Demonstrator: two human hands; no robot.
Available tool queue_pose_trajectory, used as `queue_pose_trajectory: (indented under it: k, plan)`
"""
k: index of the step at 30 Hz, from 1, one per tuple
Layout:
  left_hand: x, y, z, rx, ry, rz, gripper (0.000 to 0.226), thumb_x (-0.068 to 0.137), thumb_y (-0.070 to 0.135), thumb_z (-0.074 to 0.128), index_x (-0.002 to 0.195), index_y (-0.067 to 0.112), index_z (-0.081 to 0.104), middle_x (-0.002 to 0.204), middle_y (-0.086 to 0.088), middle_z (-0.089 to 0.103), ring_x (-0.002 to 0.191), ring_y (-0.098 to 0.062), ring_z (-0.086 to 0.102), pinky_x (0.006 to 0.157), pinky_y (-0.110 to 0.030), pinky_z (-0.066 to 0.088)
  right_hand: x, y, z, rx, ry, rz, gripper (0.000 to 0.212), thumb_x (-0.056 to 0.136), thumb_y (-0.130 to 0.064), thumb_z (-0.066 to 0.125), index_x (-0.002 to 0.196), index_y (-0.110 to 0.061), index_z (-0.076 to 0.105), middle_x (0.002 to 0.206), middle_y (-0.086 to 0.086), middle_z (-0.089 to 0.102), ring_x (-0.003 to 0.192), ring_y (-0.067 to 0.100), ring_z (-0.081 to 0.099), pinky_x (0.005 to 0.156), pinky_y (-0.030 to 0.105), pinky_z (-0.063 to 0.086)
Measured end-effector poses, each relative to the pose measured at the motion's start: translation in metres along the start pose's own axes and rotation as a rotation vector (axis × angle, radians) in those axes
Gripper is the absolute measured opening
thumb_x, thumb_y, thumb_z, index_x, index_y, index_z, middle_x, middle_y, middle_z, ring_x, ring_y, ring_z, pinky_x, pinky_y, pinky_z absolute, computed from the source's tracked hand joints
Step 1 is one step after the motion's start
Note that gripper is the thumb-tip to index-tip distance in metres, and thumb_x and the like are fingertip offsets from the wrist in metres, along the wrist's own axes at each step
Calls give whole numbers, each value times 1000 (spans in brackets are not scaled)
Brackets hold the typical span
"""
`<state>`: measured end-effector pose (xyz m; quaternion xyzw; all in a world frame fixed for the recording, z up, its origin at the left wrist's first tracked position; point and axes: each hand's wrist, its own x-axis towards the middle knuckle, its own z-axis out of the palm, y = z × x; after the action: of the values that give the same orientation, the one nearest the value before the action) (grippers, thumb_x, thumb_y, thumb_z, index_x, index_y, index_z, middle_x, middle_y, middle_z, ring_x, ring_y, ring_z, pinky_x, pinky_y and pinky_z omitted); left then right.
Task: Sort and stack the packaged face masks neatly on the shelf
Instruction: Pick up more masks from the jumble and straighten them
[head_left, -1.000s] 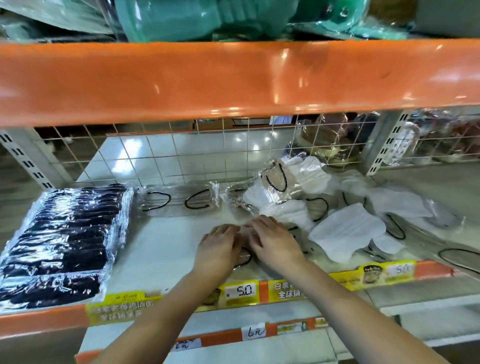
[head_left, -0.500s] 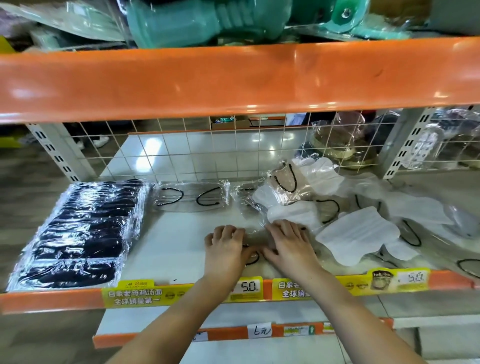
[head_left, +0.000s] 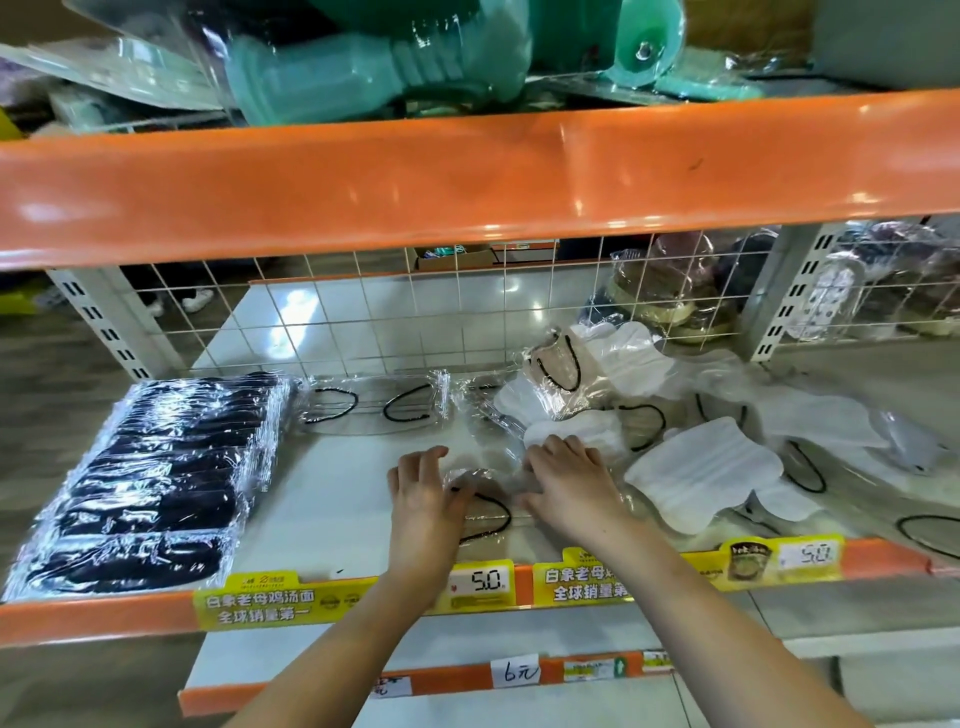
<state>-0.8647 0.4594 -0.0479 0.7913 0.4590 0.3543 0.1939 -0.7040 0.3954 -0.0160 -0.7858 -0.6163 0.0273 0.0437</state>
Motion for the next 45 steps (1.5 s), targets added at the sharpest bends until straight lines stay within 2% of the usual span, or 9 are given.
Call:
queue_pose_trajectory:
  k: [5, 11, 21, 27, 29, 32, 36, 40, 45]
  plan:
    - [12, 8, -20, -353, -136, -361, 37, 83, 16, 72, 116, 15, 56, 97, -1, 58, 85, -15, 59, 66, -19, 44, -9, 9, 5, 158, 291, -45, 9, 89, -24, 60, 94, -17, 63, 93, -1, 66, 95, 26, 60, 84, 36, 38]
    - [19, 15, -34, -542, -296, -417, 12, 85, 7, 69, 95, 9, 62, 76, 1, 71, 69, -9, 68, 60, -21, 49, -10, 13, -7, 413, 449, 23, 7, 86, -19, 67, 91, -15, 66, 86, -1, 70, 83, 26, 66, 77, 38, 49]
    - [27, 2, -48, -777, -61, -590, 7, 92, 5, 58, 86, 5, 60, 68, -8, 57, 45, -13, 54, 39, -17, 34, -11, 20, -13, 266, 836, 75, 29, 88, -25, 51, 107, -6, 62, 109, 12, 59, 100, 34, 56, 82, 46, 47]
    - [35, -2, -59, -866, -17, -652, 7, 93, 6, 58, 87, 5, 60, 66, -7, 51, 37, -8, 47, 39, -15, 32, -15, 2, -7, -14, 590, -292, 56, 78, -47, 64, 123, -14, 59, 127, 3, 57, 120, 20, 51, 111, 41, 34]
    - [38, -2, -64, -850, -45, -642, 7, 94, 7, 57, 97, 2, 61, 70, -8, 56, 37, -9, 49, 39, -16, 33, -11, -2, 0, -29, 573, -311, 43, 78, -33, 66, 117, -16, 65, 123, 0, 62, 115, 16, 58, 108, 41, 39]
    - [38, -10, -70, -647, -71, -549, 20, 95, 12, 56, 115, 6, 58, 93, -14, 67, 49, -13, 60, 53, -26, 47, -5, -7, 0, 45, 605, -306, 45, 66, -5, 43, 99, -17, 72, 102, -3, 71, 92, 16, 68, 97, 35, 47]
    - [26, -31, -69, 260, 126, 112, 50, 93, 39, 53, 131, 6, 49, 123, -16, 56, 105, -29, 56, 84, -41, 47, 4, -17, -1, 107, 567, -222, 56, 49, 7, 74, 99, -18, 72, 86, -1, 72, 73, 21, 69, 65, 29, 55]
    - [24, -35, -71, 393, 102, 485, 42, 86, 52, 49, 108, 19, 64, 110, -1, 66, 101, -22, 59, 81, -36, 42, 16, -26, -1, 103, 625, -206, 49, 53, 5, 79, 97, -17, 73, 84, 0, 72, 72, 19, 69, 62, 28, 54]
    - [34, -39, -75, 349, 153, 473, 21, 78, 9, 60, 94, 19, 69, 95, 3, 69, 79, -22, 66, 63, -33, 52, 30, -37, -7, 161, 717, -244, 32, 67, 2, 69, 96, -12, 73, 87, 4, 73, 77, 24, 69, 67, 32, 56]
